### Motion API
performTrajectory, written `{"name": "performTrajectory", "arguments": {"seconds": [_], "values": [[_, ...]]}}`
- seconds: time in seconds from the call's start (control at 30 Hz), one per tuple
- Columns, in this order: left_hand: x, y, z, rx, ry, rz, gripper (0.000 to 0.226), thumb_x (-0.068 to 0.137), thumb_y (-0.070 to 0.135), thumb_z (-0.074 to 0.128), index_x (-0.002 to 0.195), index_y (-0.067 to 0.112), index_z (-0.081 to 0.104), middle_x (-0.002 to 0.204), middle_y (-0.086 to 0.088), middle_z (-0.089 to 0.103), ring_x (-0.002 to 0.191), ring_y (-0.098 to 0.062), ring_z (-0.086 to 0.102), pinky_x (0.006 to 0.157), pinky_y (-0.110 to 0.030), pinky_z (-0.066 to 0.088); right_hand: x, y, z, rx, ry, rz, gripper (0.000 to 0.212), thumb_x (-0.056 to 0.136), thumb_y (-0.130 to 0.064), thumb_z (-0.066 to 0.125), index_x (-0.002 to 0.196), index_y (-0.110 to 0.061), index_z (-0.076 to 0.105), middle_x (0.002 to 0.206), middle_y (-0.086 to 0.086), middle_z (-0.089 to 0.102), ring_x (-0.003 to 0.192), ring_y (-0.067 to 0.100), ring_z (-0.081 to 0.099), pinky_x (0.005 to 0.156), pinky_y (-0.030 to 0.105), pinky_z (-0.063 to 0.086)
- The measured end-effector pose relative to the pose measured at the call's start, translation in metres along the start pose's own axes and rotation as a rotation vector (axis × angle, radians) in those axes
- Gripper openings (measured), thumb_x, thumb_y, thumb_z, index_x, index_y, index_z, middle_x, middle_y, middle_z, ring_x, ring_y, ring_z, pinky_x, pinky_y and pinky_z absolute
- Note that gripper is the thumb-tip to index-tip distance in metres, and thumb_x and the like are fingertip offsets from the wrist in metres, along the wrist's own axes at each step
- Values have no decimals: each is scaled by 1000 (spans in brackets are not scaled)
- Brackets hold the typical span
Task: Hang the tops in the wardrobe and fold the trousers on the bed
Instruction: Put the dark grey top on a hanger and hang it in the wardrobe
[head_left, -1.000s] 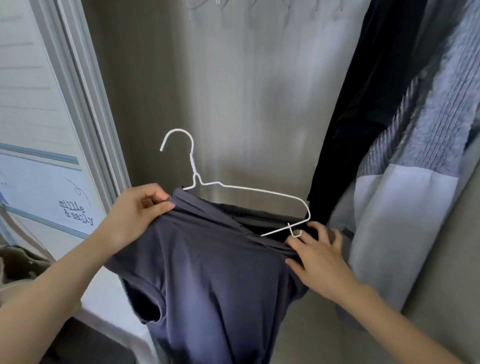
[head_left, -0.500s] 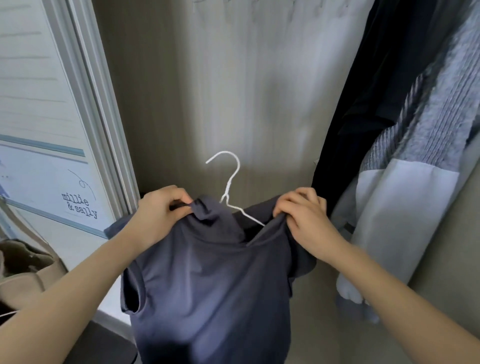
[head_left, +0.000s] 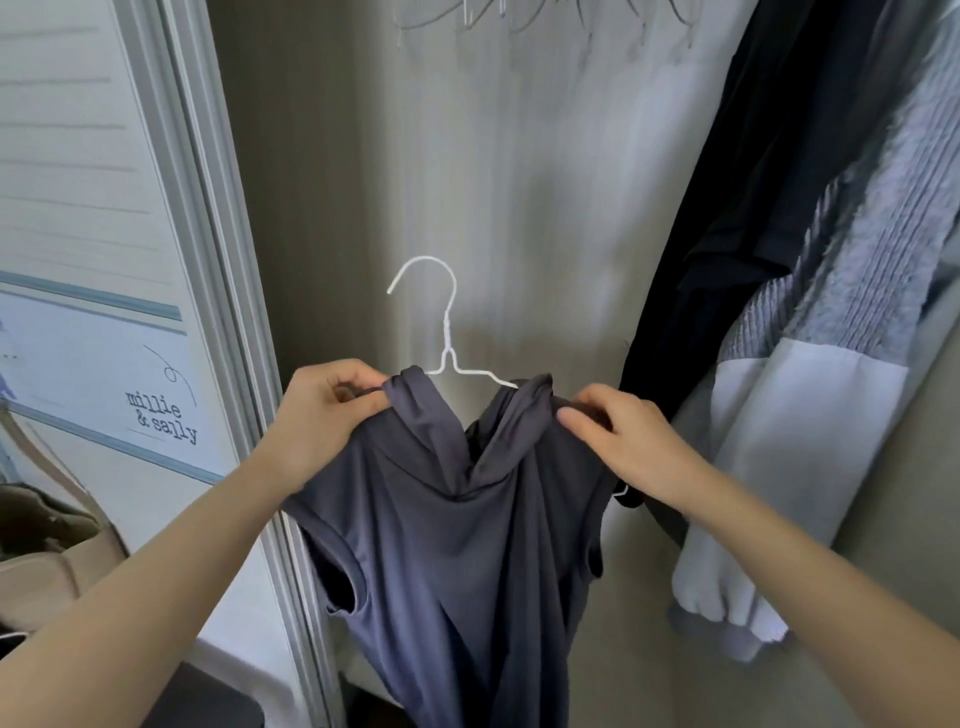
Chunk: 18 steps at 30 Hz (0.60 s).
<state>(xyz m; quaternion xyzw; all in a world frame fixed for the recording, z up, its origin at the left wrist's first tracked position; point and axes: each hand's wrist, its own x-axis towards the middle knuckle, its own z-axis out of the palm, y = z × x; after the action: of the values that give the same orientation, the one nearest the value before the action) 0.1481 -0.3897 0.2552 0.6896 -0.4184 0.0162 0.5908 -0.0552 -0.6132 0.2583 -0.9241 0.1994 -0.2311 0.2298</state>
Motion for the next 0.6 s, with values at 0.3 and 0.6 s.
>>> {"name": "performTrajectory", "arguments": {"seconds": [0.3, 0.6], "values": [[10, 4, -29, -53, 88, -26, 17, 85, -1, 70, 77, 14, 72, 81, -3, 72, 76, -7, 64, 75, -17, 51, -3, 27, -35, -285, 1, 99, 9, 89, -20, 56, 86, -24, 63, 90, -2, 59, 92, 24, 56, 83, 41, 47], [15, 20, 5, 88, -115, 104, 12, 81, 2, 76, 80, 13, 76, 79, -8, 73, 71, -21, 65, 75, -37, 53, -1, -23, -15, 238, -190, -61, 13, 92, -22, 61, 91, -30, 72, 84, -3, 68, 77, 10, 58, 74, 24, 44]]}}
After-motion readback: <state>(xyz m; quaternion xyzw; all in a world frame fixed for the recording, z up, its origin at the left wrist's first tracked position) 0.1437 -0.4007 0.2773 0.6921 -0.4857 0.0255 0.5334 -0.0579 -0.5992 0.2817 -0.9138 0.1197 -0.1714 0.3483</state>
